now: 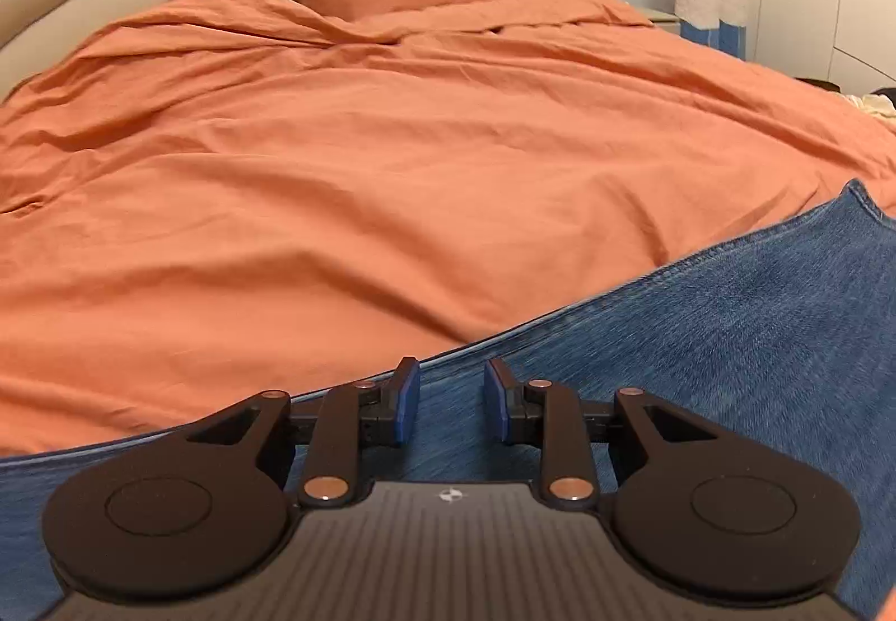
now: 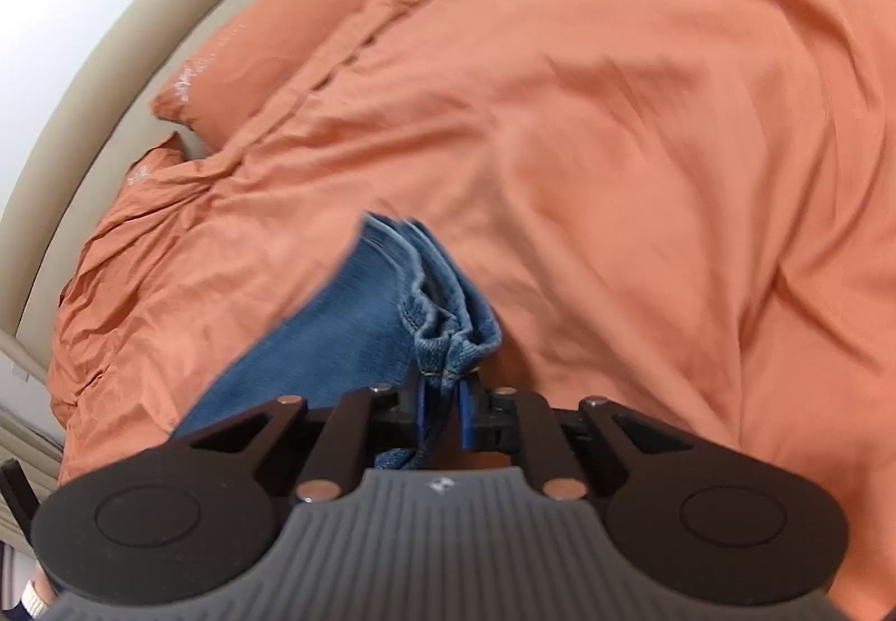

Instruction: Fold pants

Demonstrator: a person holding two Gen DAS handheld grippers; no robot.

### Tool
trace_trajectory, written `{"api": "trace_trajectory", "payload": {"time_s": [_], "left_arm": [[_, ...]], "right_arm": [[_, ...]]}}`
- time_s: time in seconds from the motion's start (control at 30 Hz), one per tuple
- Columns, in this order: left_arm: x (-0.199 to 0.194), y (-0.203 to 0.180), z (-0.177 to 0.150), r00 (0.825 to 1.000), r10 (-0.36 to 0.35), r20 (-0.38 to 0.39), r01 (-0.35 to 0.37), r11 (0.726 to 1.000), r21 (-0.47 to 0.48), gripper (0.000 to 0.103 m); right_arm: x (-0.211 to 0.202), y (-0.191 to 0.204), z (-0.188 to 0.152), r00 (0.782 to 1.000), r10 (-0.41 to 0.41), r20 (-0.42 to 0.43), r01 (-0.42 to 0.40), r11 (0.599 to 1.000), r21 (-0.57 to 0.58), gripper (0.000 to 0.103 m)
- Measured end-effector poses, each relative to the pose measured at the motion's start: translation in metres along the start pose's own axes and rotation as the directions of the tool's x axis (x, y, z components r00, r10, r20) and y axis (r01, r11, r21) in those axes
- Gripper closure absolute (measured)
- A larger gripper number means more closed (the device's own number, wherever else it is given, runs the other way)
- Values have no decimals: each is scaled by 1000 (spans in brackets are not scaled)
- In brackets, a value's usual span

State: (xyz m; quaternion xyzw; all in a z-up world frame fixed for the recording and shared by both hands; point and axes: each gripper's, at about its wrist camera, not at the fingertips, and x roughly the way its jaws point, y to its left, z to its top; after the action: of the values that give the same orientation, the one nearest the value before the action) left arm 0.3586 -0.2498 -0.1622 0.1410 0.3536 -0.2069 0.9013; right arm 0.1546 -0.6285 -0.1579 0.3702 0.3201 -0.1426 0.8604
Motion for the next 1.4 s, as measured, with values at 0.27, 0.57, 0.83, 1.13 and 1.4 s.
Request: {"api": "trace_trajectory", "payload": {"time_s": [0.27,0.57,0.83,1.13,1.4], "left_arm": [[-90,77,-29,999,38,30,-35,993,-113,69],[-169,149,-78,999,32,40,-17,951,-310,69],[-184,181,-119,998,-36,47,53,896,-442,69],[-168,205,-143,990,-133,41,135,840,-525,69],[-144,204,-138,963,-259,71,254,796,-549,42]], "right_arm": [[-57,118,12,992,58,116,-27,965,-259,98],[-78,271,-29,966,232,113,-166,894,-417,98],[-22,356,-126,946,324,-21,-303,860,-410,99],[83,355,-281,943,151,-297,-278,846,-454,98],[73,359,-291,907,126,-403,-332,802,-497,80]]}}
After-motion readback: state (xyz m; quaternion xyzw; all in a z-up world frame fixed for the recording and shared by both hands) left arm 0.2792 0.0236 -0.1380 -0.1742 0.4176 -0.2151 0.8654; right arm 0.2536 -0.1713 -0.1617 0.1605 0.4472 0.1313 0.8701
